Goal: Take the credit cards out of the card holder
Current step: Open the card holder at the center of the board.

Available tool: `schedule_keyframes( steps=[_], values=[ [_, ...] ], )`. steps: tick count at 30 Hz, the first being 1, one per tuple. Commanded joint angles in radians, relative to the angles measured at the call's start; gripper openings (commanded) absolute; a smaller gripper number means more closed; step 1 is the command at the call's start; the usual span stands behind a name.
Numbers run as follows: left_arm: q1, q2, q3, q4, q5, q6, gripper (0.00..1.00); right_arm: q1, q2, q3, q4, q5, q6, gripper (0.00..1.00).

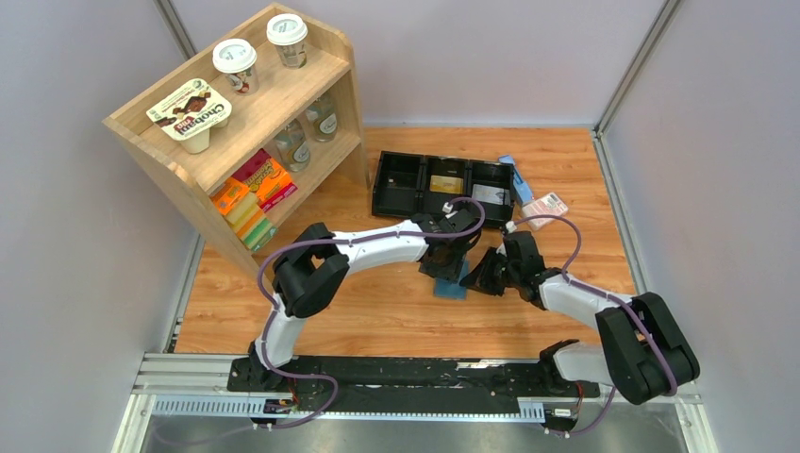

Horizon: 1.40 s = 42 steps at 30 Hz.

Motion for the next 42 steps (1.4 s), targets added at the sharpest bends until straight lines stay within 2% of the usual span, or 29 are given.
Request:
schedule_keyframes(
  steps=[1, 10, 13, 15, 17, 18, 23, 25, 26, 37, 40, 42],
  values=[
    [-0.006, 0.033, 0.059, -0.039, -0.020, 0.026, 0.55, 0.007, 0.028, -0.015, 0.045, 0.039, -0.002, 0.00],
    [-0.017, 0.106, 0.107, -0.118, -0.031, 0.055, 0.55, 0.013, 0.063, -0.018, 0.074, 0.024, -0.015, 0.00],
    [-0.022, 0.126, 0.122, -0.145, -0.042, 0.070, 0.50, 0.019, 0.072, -0.023, 0.088, 0.019, -0.015, 0.00],
    [-0.022, 0.122, 0.127, -0.159, -0.056, 0.082, 0.38, 0.024, 0.076, -0.023, 0.088, 0.015, -0.018, 0.00],
    [-0.020, 0.101, 0.122, -0.167, -0.077, 0.101, 0.35, 0.027, 0.082, -0.022, 0.078, 0.013, -0.023, 0.00],
    [-0.020, 0.088, 0.108, -0.150, -0.083, 0.119, 0.29, 0.026, 0.085, -0.023, 0.077, 0.010, -0.029, 0.00],
    [0.006, -0.008, 0.027, -0.049, -0.005, 0.156, 0.22, 0.030, 0.105, -0.025, 0.088, -0.013, -0.086, 0.00],
    [0.032, -0.044, -0.016, -0.007, 0.041, 0.154, 0.15, 0.032, 0.114, -0.020, 0.072, -0.017, -0.098, 0.00],
    [0.050, -0.070, -0.046, 0.017, 0.053, 0.148, 0.00, 0.032, 0.114, -0.017, 0.062, -0.022, -0.101, 0.00],
    [0.159, -0.271, -0.338, 0.289, 0.210, 0.055, 0.00, 0.033, 0.088, -0.009, 0.009, -0.008, -0.158, 0.00],
    [0.167, -0.297, -0.347, 0.298, 0.207, 0.064, 0.00, 0.032, 0.085, 0.001, -0.032, 0.000, -0.170, 0.00],
    [0.162, -0.298, -0.332, 0.283, 0.205, 0.076, 0.07, 0.033, 0.083, 0.006, -0.037, 0.001, -0.175, 0.00]
  ],
)
